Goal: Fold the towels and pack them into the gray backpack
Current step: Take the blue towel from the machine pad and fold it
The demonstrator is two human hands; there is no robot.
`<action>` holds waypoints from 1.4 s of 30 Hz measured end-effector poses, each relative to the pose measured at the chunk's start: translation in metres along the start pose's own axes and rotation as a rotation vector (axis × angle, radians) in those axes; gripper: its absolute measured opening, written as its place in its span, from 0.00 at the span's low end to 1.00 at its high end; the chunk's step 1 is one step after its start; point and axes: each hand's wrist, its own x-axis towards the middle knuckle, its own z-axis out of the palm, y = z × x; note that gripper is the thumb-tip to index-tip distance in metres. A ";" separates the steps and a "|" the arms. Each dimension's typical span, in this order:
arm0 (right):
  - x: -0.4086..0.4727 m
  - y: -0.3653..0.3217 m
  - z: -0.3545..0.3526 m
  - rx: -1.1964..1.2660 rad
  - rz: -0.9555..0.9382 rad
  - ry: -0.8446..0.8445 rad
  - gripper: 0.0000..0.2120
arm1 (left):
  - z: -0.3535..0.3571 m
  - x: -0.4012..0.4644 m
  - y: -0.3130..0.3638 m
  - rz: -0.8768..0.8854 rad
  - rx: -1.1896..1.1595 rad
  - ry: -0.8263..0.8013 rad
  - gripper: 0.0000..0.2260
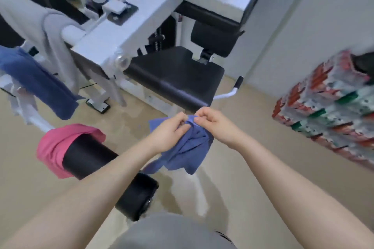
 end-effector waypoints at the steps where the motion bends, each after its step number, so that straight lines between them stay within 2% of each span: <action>1: -0.019 0.016 -0.024 0.019 0.017 0.048 0.09 | 0.023 0.012 0.017 0.017 -0.043 -0.006 0.05; 5: -0.096 0.076 -0.125 -0.004 0.081 0.222 0.07 | 0.111 0.061 0.098 0.127 -0.151 -0.075 0.11; 9: -0.159 0.133 -0.206 -0.151 0.148 0.488 0.04 | 0.200 0.099 0.177 0.239 -0.170 -0.249 0.08; 12: -0.197 0.171 -0.259 -0.172 0.211 0.627 0.06 | 0.258 0.127 0.224 0.321 -0.149 -0.351 0.05; 14: -0.220 0.194 -0.299 -0.273 0.249 0.685 0.09 | 0.292 0.150 0.255 0.402 -0.100 -0.365 0.05; 16: -0.240 0.215 -0.339 -0.356 0.294 0.764 0.10 | 0.326 0.176 0.286 0.472 -0.086 -0.385 0.07; 19: -0.264 0.248 -0.398 -0.355 0.367 0.906 0.10 | 0.377 0.224 0.331 0.539 -0.074 -0.469 0.10; 29: -0.298 0.317 -0.620 -0.508 0.554 1.124 0.10 | 0.507 0.394 0.509 0.725 0.003 -0.648 0.05; 35: -0.308 0.362 -0.713 -0.528 0.591 1.199 0.11 | 0.564 0.468 0.580 0.728 0.018 -0.651 0.06; 42: -0.331 0.421 -0.846 -0.511 0.587 1.285 0.13 | 0.631 0.556 0.660 0.770 0.051 -0.365 0.04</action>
